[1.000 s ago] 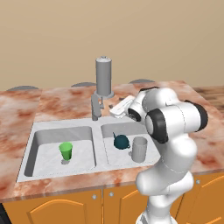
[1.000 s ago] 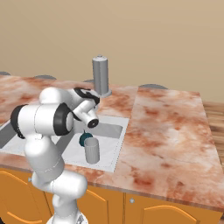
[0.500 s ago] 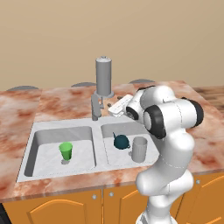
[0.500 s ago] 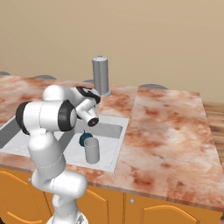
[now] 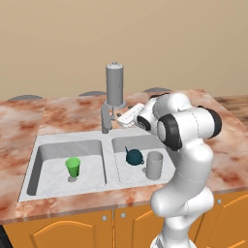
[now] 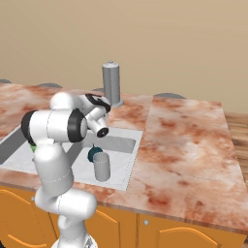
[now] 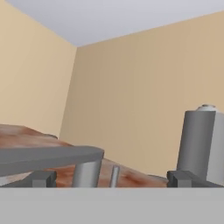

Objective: Pick the glass cup and teapot and place them in the sink. Then turn on the water.

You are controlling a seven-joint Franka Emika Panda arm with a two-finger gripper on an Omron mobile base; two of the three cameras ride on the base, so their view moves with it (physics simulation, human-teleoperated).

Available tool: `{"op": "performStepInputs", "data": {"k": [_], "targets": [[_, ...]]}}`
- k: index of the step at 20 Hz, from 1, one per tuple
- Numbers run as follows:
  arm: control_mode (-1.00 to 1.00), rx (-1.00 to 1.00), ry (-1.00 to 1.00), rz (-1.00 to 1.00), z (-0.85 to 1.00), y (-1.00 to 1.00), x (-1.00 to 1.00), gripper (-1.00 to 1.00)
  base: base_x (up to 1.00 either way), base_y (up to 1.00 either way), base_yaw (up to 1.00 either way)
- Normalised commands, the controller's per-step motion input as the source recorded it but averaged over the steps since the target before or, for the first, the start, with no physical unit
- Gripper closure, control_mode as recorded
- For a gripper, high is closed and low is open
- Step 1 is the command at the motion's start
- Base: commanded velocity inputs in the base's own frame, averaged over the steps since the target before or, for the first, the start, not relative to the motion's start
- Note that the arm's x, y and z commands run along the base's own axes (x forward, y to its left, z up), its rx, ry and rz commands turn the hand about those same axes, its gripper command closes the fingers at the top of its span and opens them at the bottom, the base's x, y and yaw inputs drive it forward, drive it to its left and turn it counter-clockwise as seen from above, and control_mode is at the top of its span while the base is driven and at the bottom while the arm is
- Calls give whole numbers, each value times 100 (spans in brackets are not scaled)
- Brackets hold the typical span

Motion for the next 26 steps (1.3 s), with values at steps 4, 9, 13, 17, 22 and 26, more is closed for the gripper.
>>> {"op": "performStepInputs", "data": {"k": [4, 9, 13, 17, 22, 26], "targets": [[-100, 0, 0, 0, 0, 13, 11, -100, 0, 0, 0], [-100, 0, 0, 0, 0, 10, 9, -100, 0, 0, 0], [-100, 0, 2, -3, 0, 0, 9, -100, 0, 0, 0], [-100, 0, 2, -3, 0, 0, 11, -100, 0, 0, 0], [-100, 0, 1, -4, 0, 0, 6, -100, 0, 0, 0], [-100, 0, 2, -5, -6, 3, 12, -100, 0, 0, 0]]}}
